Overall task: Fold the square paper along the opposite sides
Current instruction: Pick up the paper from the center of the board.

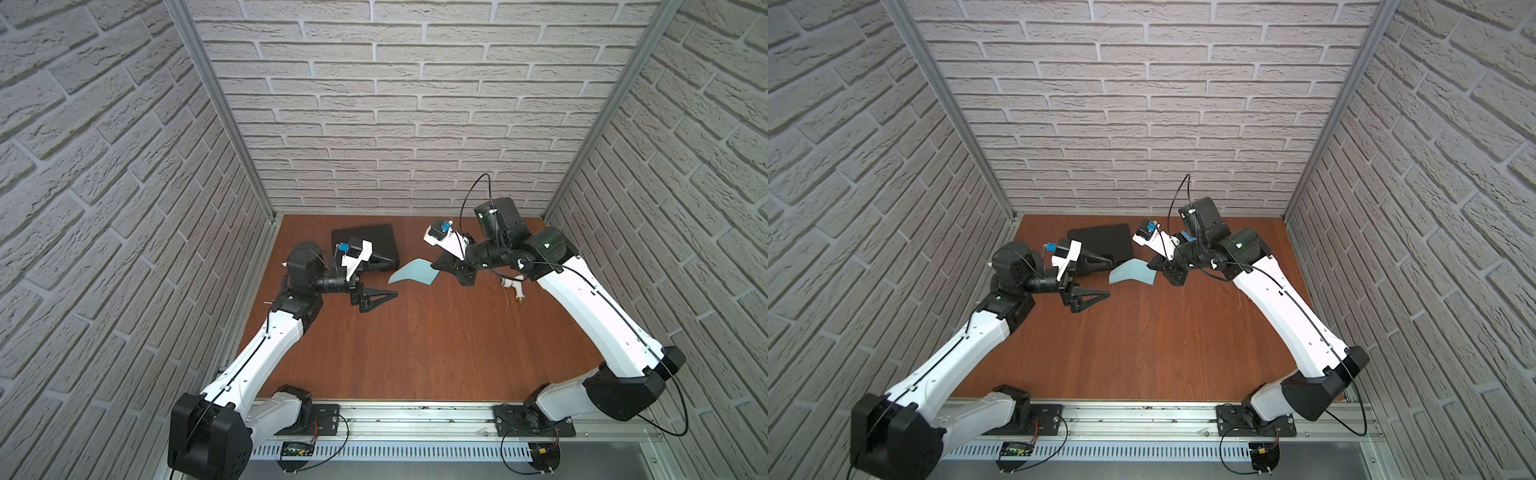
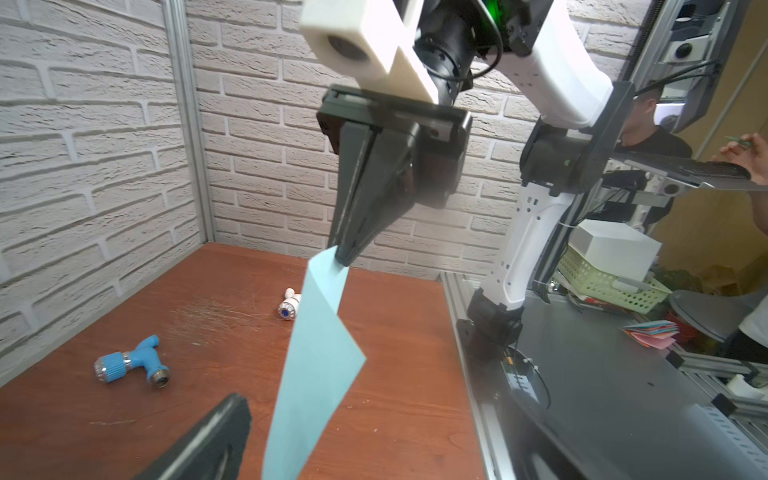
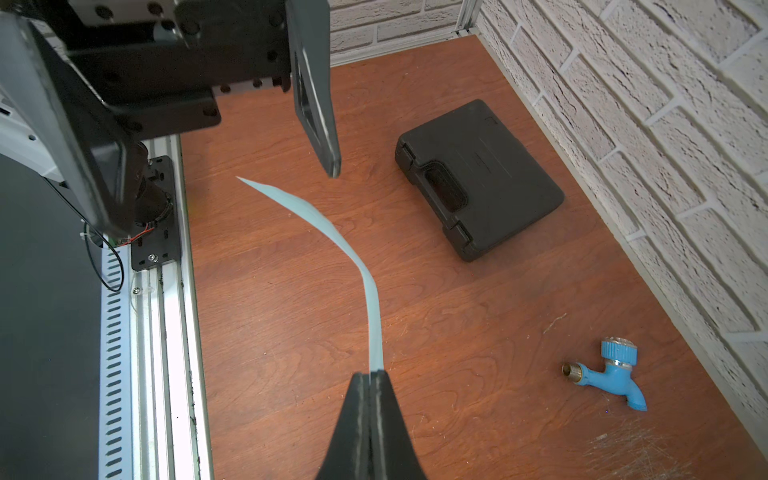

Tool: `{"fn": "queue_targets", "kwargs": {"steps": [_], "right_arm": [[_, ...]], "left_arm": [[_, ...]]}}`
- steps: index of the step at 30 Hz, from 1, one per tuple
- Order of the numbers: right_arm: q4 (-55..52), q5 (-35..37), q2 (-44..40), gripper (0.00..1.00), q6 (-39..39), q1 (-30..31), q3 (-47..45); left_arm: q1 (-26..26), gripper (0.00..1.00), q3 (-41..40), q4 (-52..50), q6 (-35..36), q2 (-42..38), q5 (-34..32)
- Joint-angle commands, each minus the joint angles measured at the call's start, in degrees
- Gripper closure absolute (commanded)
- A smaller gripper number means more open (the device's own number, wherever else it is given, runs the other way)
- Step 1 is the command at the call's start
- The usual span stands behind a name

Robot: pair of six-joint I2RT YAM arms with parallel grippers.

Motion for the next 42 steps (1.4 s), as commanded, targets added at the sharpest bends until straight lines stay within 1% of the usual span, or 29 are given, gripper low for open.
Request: {"fn": "queue_targets", "kwargs": {"steps": [1,6,11,13,15,21,24,28,30,31,32,33,36,42], "right_arm": [[-0.6,-2.7,0.4,0.97,0.2,0.0,2.8],[-0.7,-3.1,0.2,0.97,0.4,0.0,3.1],[-0.6,-2.7,-0.1,0.97,0.3,0.0,2.9],[-0.6,-2.7,-0.2,0.97,0.4,0.0,2.9],[-0.5,-2.7,-0.3,0.97,0.3,0.0,2.7],[0.0,-2.8,-1.0,0.97,0.5,0.0,2.4],[0.1,-2.6,-1.4,0.97,0.6,0.0,2.4],[0.2,-2.7,-1.5,0.97,0.7,0.0,2.6],[0.2,-2.7,-1.6,0.97,0.8,0.0,2.6],[0.1,-2.7,-1.6,0.97,0.8,0.0,2.6],[0.1,-2.7,-1.5,0.97,0.8,0.0,2.6],[0.1,-2.6,-1.5,0.97,0.8,0.0,2.6],[0.0,-2.8,-1.4,0.97,0.8,0.0,2.4],[-0.1,-3.4,-1.1,0.97,0.7,0.0,2.0]], "left_arm": [[-1.9,0.02,-0.7,1.1,2.3,1.1,-3.5],[-2.5,0.02,-2.0,3.3,2.4,0.3,-12.3],[-2.5,0.02,-3.5,5.7,2.4,-2.3,-18.4],[-2.5,0.03,-3.9,5.9,2.5,-2.9,-20.0],[-2.5,0.08,-4.1,5.9,2.5,-3.3,-21.4],[-2.5,0.23,-4.2,6.3,2.2,-2.5,-21.0],[-2.5,0.32,-4.1,5.6,2.4,-2.1,-20.2],[-2.5,0.42,-3.3,4.4,2.5,-1.6,-19.0],[-2.5,0.5,-2.8,3.8,2.6,-1.4,-18.3],[-2.5,0.55,-2.6,3.5,2.6,-1.3,-18.0],[-2.5,0.62,-2.4,3.4,2.6,-1.3,-17.8],[-2.5,0.66,-2.4,3.3,2.5,-1.2,-17.9],[-2.5,0.67,-2.1,3.4,2.3,-1.1,-17.8],[-2.6,0.66,-1.5,2.9,2.3,-1.3,-17.7]]}}
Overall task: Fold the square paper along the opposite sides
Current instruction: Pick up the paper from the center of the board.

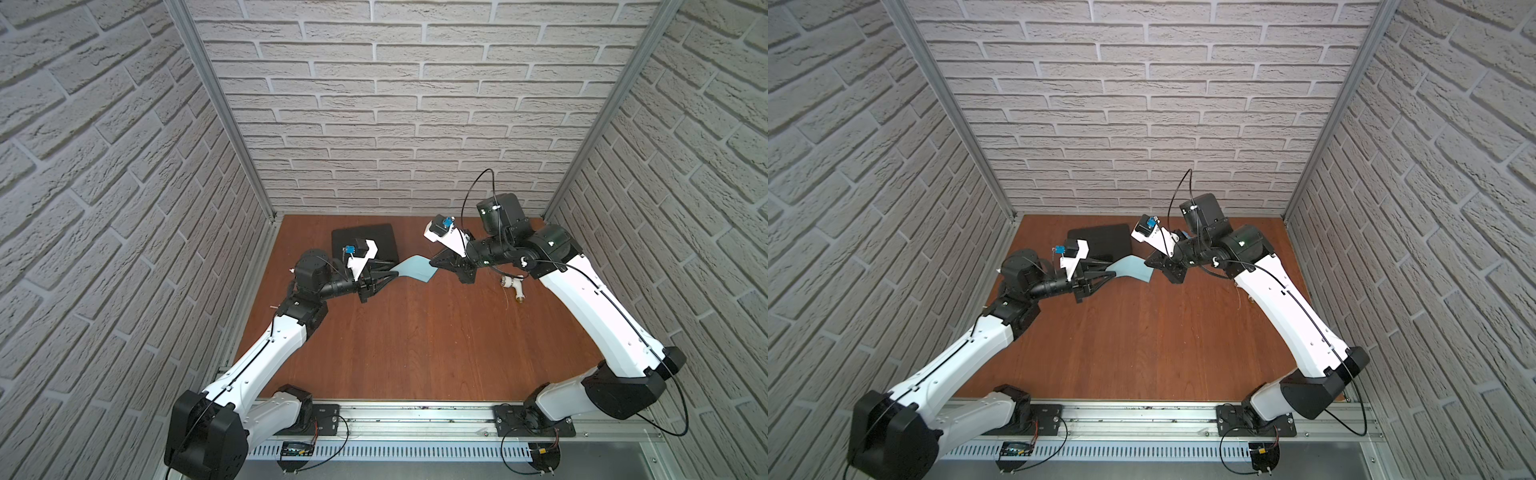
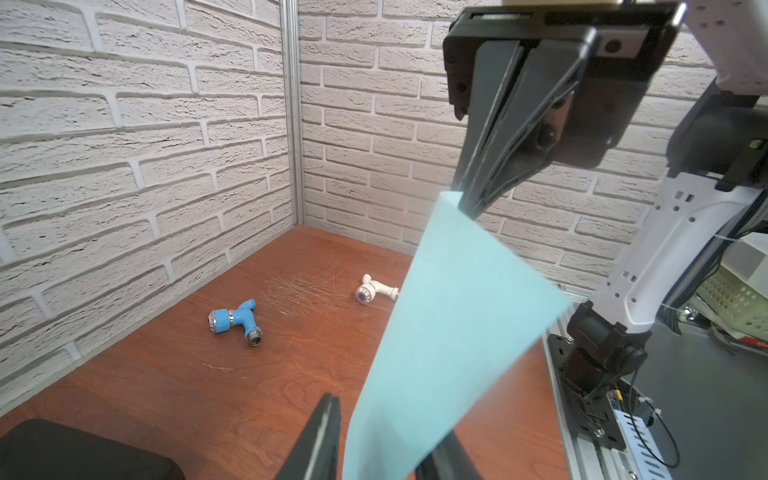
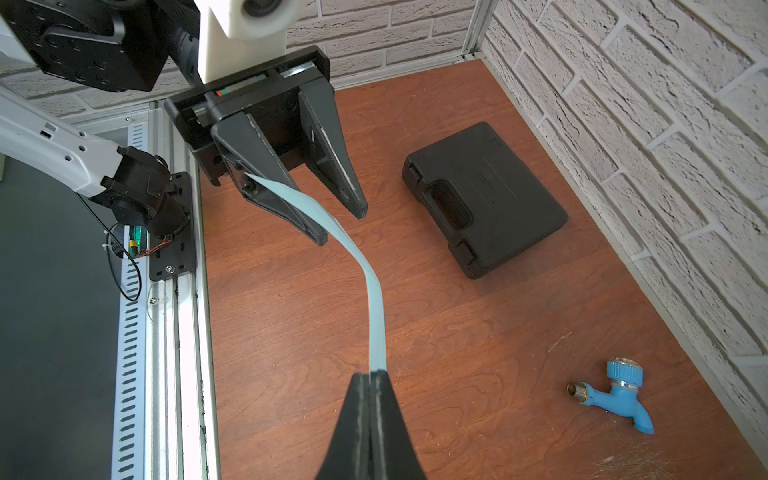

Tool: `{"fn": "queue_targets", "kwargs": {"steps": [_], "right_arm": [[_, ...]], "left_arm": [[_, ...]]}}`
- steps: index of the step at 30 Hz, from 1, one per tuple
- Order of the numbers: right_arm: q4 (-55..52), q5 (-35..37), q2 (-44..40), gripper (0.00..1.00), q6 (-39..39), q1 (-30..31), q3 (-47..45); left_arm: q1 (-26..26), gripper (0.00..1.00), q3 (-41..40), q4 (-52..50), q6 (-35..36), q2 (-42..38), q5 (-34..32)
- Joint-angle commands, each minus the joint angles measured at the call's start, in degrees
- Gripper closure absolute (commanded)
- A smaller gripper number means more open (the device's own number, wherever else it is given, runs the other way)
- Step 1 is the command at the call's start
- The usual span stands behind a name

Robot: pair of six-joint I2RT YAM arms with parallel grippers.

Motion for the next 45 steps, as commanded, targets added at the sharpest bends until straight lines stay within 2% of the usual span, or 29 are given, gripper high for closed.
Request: {"fn": "queue_targets", "kwargs": {"steps": [1,4,8,9,15,16,17,18,19,21,22,26,31,39,45], "right_arm": [[0.4,-1.4,-1.4,0.97,0.2,0.0,-0.1],[0.4,-1.6,-1.2,0.97,0.1,0.0,-0.3],[0.4,-1.5,-1.0,0.97,0.0,0.0,-0.3],[0.4,-1.6,-1.0,0.97,-0.1,0.0,-0.2],[0.8,-1.0,-1.2,0.97,0.6,0.0,-0.4],[1.7,0.2,-1.4,0.88,1.8,0.0,-0.8],[2.9,1.8,-1.8,0.61,2.9,0.0,-1.2],[4.1,3.2,-2.3,0.38,3.8,0.0,-1.9],[5.5,4.3,-3.0,0.24,4.5,0.0,-2.8],[11.3,6.7,-6.0,0.01,6.3,-0.1,-6.9],[15.1,7.1,-8.3,0.0,6.8,-0.2,-10.1],[27.0,6.4,-16.0,0.0,9.2,-1.7,-20.4],[36.2,-0.7,-19.8,0.04,12.3,-4.9,-26.9],[39.4,-11.0,-18.1,0.26,13.4,-6.3,-26.2],[41.3,-12.0,-17.8,0.47,14.7,-6.3,-26.5]], "left_arm": [[-0.2,0.67,1.9,1.3,0.1,-0.2,1.2],[-0.3,0.76,2.1,1.3,0.0,-0.4,1.3],[-0.3,0.97,2.4,1.5,0.1,-0.5,1.2],[-0.5,1.0,2.4,1.5,0.1,-0.6,1.2],[-0.9,1.0,2.3,1.5,0.1,-0.9,1.0],[-1.0,1.0,2.2,1.6,-0.2,-1.1,0.9],[-1.2,1.0,2.2,1.8,-0.3,-1.2,0.8],[-1.4,1.0,2.1,2.2,-0.9,-1.5,0.6],[-1.5,1.0,1.9,3.1,-1.7,-1.6,0.3],[-1.5,1.0,0.7,6.9,-4.5,-2.3,-0.5],[-1.5,1.0,-0.2,9.7,-6.4,-2.7,-1.1],[-1.7,1.0,-3.6,21.0,-14.1,-3.5,-4.3],[-3.4,1.0,-5.2,30.0,-21.1,-3.6,-7.0],[-7.7,1.0,-5.7,34.4,-24.3,-4.1,-12.0],[-9.3,1.0,-6.0,34.3,-24.7,-3.5,-13.4]]}}
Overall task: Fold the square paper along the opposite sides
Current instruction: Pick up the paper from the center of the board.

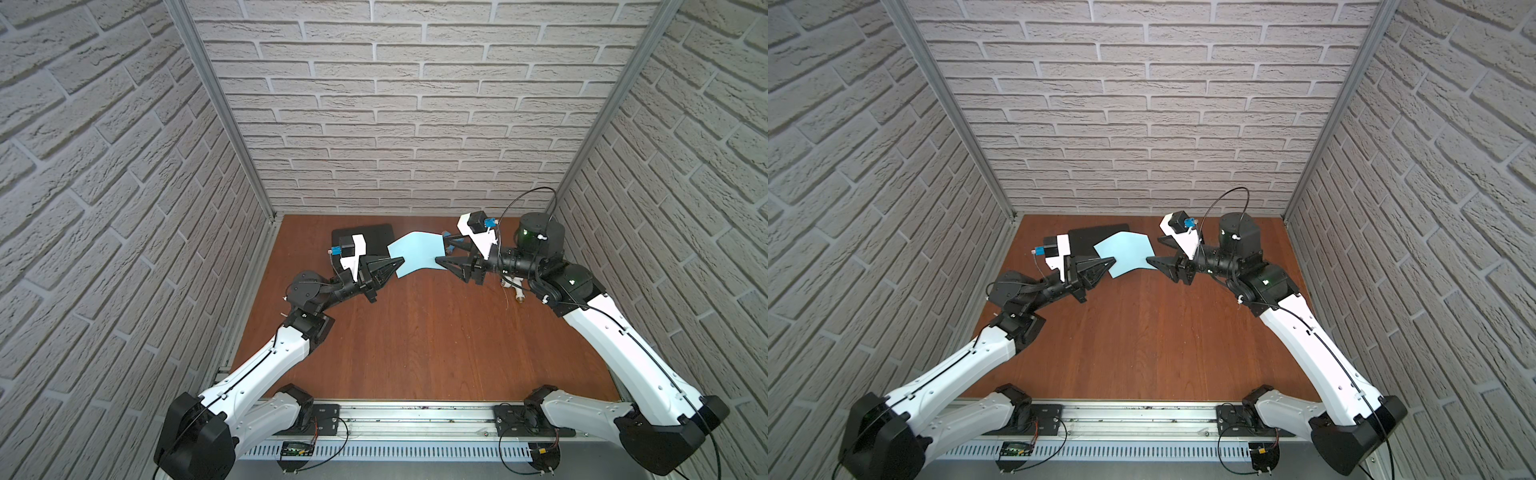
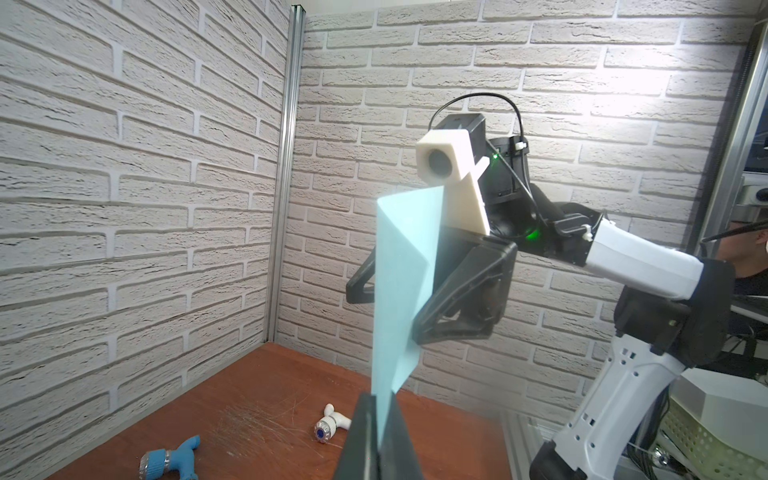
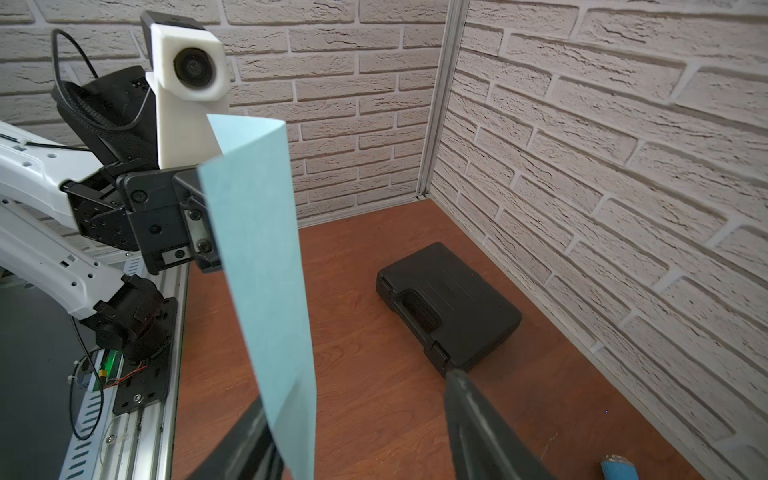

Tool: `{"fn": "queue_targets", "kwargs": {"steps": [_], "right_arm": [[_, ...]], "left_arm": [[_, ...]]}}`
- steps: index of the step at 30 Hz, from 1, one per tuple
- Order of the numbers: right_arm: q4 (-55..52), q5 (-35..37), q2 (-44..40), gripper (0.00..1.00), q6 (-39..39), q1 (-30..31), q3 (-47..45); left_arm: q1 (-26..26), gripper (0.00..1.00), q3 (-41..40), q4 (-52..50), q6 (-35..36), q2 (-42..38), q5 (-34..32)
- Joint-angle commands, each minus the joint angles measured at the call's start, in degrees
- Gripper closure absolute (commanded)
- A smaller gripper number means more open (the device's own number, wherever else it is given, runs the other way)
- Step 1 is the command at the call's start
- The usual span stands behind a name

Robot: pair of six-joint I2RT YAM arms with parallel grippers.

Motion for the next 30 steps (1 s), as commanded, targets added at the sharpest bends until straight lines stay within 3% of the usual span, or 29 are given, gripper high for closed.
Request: {"fn": "queue_targets", "kwargs": {"steps": [1,2,4,10,13,15,16,18,20,21,24,30], "right_arm": [[4.2,-2.4,-0.5,0.51,1.5,-0.2,0.2],[4.6,-2.2,-0.7,0.62,1.7,-0.2,0.0],[5.4,-1.7,-1.2,0.74,2.2,-0.2,-0.6],[6.6,-1.5,-1.7,0.82,3.5,-0.2,-1.6],[7.4,-1.7,-1.6,0.96,4.3,-0.2,-2.1],[7.6,-1.9,-1.7,0.97,4.4,-0.2,-2.2],[7.6,-2.1,-1.8,0.97,4.4,-0.1,-2.3],[7.4,-2.2,-2.1,0.97,4.1,-0.1,-2.5],[7.3,-2.4,-2.3,0.97,4.1,-0.2,-2.5],[7.2,-2.5,-2.4,0.97,4.0,-0.2,-2.5],[7.0,-2.3,-2.8,0.97,3.9,-0.1,-2.9],[6.7,-2.4,-3.2,0.97,3.5,-0.1,-3.2]], "left_arm": [[-0.8,1.0,-1.0,3.9,-1.1,-0.4,-1.8],[-0.9,1.0,-1.0,3.9,-1.1,-0.3,-2.0],[-1.0,1.0,-1.2,3.9,-1.1,-0.2,-2.3],[-1.5,1.0,-0.6,3.8,-1.0,-0.3,-2.6],[-1.9,1.0,-0.4,3.7,-0.8,-0.4,-2.1],[-2.0,1.0,0.4,2.5,-0.5,-0.4,-1.3],[-2.1,0.96,0.9,1.2,0.0,-0.4,-1.3],[-2.2,0.66,2.3,-1.8,1.6,-0.5,-1.5],[-2.2,0.45,3.5,-4.2,3.0,-0.5,-2.0],[-2.2,0.39,4.3,-5.2,3.7,-0.4,-2.2],[-2.2,0.35,6.6,-8.2,6.1,0.1,-2.4],[-2.2,0.37,9.5,-11.9,9.0,1.3,-3.1]]}}
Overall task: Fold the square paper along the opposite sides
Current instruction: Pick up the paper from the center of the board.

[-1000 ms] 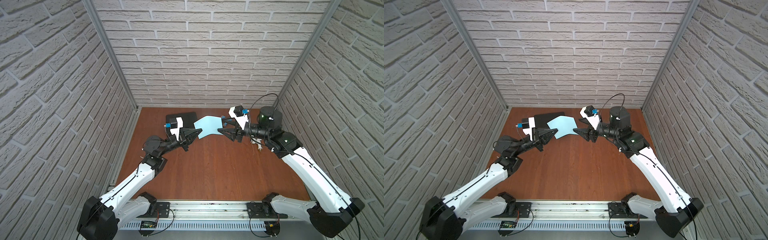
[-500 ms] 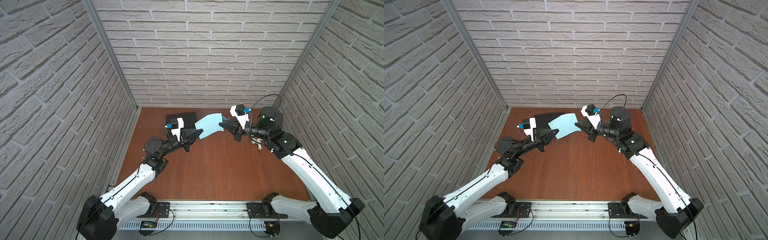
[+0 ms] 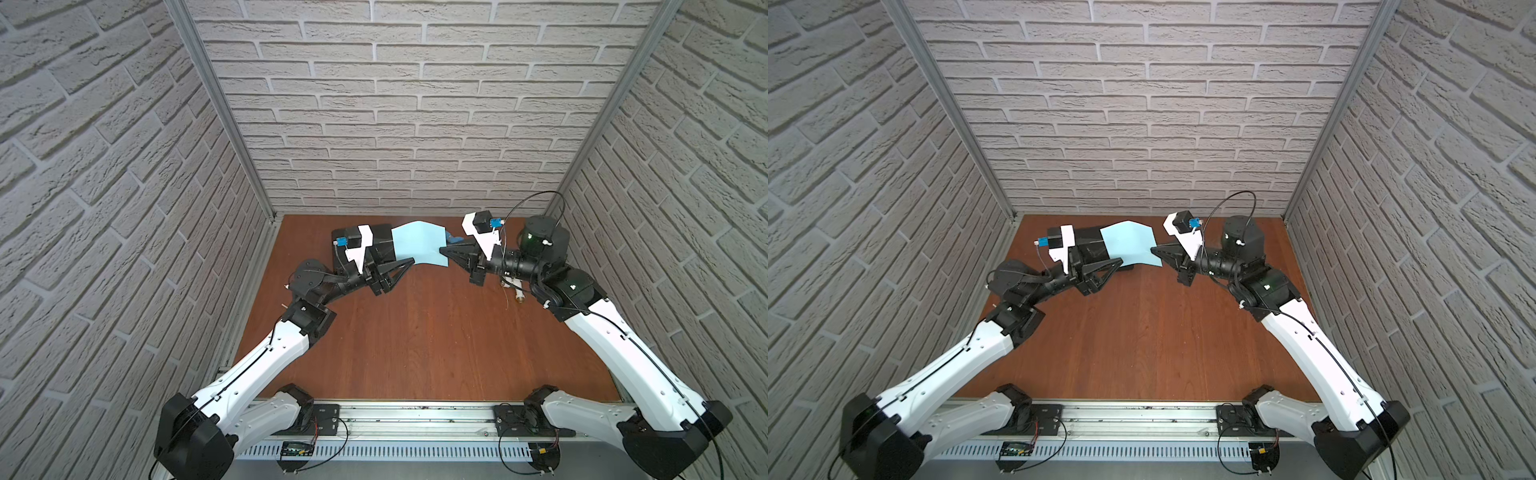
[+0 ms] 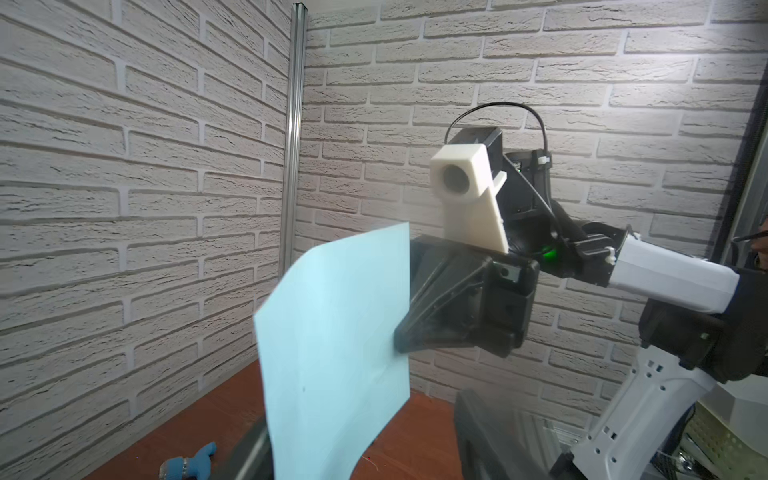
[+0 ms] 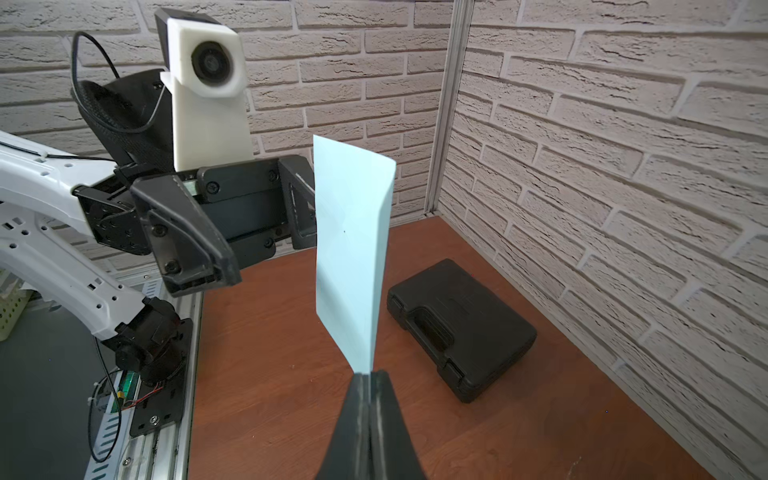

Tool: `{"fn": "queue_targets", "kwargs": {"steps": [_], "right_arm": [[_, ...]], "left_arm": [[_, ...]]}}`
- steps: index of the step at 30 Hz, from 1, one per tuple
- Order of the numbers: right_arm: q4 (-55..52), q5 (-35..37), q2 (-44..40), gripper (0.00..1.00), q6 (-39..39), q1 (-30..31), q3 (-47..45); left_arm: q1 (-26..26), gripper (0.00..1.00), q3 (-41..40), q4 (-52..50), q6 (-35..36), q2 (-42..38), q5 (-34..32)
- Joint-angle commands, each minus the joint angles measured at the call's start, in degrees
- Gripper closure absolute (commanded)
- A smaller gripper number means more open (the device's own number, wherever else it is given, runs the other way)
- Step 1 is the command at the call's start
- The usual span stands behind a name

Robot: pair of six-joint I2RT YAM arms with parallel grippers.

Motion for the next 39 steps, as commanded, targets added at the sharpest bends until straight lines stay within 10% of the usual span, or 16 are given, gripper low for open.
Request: {"fn": "queue_targets", "kwargs": {"steps": [1,39], "right_arm": [[2.2,-1.2,-1.2,0.97,-0.3,-0.1,-0.5],[-0.7,-3.6,-1.4,0.97,-2.8,-0.1,0.3]], "left_arm": [[-0.3,0.38,1.6,-1.6,3.2,0.5,-0.8],[1.9,0.92,6.6,-14.2,11.7,-2.8,-0.2]]}}
